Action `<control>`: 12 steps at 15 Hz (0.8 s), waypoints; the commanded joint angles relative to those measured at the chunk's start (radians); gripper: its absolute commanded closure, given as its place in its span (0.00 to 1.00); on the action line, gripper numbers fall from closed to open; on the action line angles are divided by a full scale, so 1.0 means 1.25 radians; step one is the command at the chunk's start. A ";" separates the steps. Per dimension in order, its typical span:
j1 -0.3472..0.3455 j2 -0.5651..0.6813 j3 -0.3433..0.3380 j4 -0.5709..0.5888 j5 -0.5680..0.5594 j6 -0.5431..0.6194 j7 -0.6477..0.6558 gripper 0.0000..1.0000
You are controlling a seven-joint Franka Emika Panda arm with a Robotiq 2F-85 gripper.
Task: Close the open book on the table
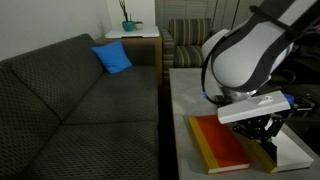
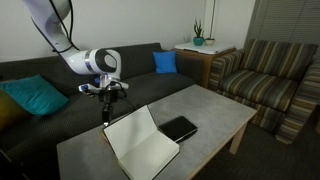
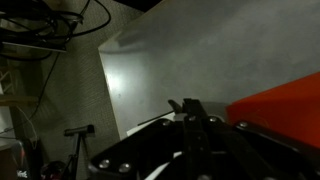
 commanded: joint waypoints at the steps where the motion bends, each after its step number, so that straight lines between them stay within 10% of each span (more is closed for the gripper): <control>1: -0.024 -0.064 -0.006 -0.115 -0.037 0.090 0.037 1.00; 12: -0.083 -0.049 -0.062 -0.218 -0.057 0.344 0.118 1.00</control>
